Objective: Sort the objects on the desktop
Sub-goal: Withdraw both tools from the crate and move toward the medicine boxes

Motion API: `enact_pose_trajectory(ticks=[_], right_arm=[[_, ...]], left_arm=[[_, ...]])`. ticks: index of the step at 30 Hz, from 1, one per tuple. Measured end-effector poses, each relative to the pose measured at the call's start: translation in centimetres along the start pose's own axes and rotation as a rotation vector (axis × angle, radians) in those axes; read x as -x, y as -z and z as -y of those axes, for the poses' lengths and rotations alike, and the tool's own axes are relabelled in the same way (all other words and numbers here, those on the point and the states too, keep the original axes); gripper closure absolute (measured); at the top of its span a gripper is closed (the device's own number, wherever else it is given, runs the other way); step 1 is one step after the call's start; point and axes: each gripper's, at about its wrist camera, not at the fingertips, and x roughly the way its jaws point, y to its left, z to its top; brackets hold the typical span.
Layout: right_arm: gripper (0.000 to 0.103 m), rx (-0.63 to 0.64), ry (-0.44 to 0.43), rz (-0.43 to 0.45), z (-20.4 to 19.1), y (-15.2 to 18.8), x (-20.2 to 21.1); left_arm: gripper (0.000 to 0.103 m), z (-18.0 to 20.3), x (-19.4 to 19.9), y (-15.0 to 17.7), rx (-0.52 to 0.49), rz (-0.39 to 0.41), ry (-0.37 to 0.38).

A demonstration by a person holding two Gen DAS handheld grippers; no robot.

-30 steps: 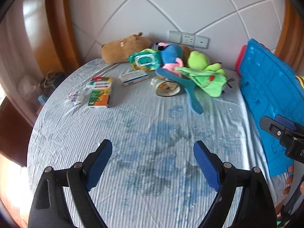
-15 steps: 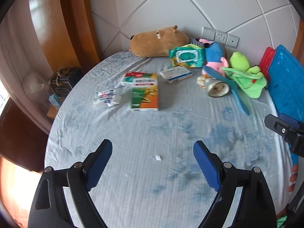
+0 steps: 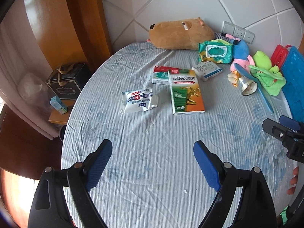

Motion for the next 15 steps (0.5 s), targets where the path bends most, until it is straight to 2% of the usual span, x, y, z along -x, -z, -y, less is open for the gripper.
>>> enact_pose_trajectory(ticks=[5,7,10,15], right_arm=[[0.0,0.028,-0.019,-0.027,-1.4,-1.1,-2.6],[0.0,0.027,-0.009,-0.042,-1.9,-1.5,-3.7],[0.0,0.026,0.005,-0.057,-2.7,-1.9,-5.1],[0.0,-0.007,0.025,-0.085,-3.5,-3.2,-8.3]], left_arm=[[0.015,-1.6,-2.3,-0.9,0.016,-0.033,-0.026],[0.015,-2.2,-3.4,-1.7,0.016,-0.044,-0.018],[0.007,-3.2,-5.2,-2.9,0.013,-0.061,-0.007],[0.007,-4.0,-9.0,-5.2,-0.029,-0.092,0.019]])
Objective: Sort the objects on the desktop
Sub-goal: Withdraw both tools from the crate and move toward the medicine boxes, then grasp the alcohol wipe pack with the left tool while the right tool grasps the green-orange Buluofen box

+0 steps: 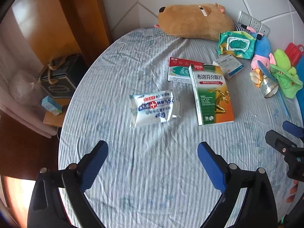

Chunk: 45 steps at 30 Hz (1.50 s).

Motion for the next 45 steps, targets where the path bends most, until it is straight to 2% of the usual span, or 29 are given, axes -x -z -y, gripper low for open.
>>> enact_pose_trajectory(ticks=[4,6,10,15,20,26,28,30,33,41,45], right_arm=[[0.0,-0.023,0.019,-0.017,-0.6,-1.8,-2.5],[0.0,-0.026,0.022,-0.028,-1.1,-2.9,-3.9],[0.0,-0.008,0.027,-0.054,-2.3,-4.9,-7.0],[0.0,-0.001,0.041,-0.075,-3.2,-5.9,-10.4],[0.0,0.01,0.06,-0.091,-3.6,-6.3,-12.7],[0.0,0.0,0.048,-0.106,-3.3,-6.7,-14.1],[0.0,0.02,0.042,-0.125,-3.7,-6.6,-14.8],[0.0,0.044,0.054,-0.14,-4.3,-6.5,-15.6],[0.0,0.043,0.069,-0.139,-4.4,-6.4,-16.2],[0.006,-0.004,0.083,-0.133,-0.8,-5.4,-15.0],[0.001,0.001,0.076,-0.121,-0.6,-5.4,-15.0]], left_arm=[[0.006,-0.8,-2.8,-1.6,-0.01,-0.031,0.012],[0.001,-1.2,-4.4,-2.1,-0.014,-0.05,0.014],[0.001,-1.6,-6.9,-2.9,-0.019,-0.067,0.018],[0.0,-1.5,-9.7,-4.0,-0.036,-0.066,0.004],[0.001,-1.8,-11.4,-4.8,-0.013,-0.061,0.021],[0.001,-1.2,-10.8,-4.7,-0.066,-0.031,0.088],[0.001,-0.6,-11.0,-4.4,-0.107,-0.038,0.072],[0.001,-0.5,-11.5,-4.3,-0.112,-0.049,0.05],[0.001,-0.6,-12.2,-4.5,-0.095,-0.059,0.056],[0.0,1.4,-13.7,-5.0,-0.126,-0.085,0.063],[0.002,1.1,-13.7,-5.0,-0.118,-0.069,0.082]])
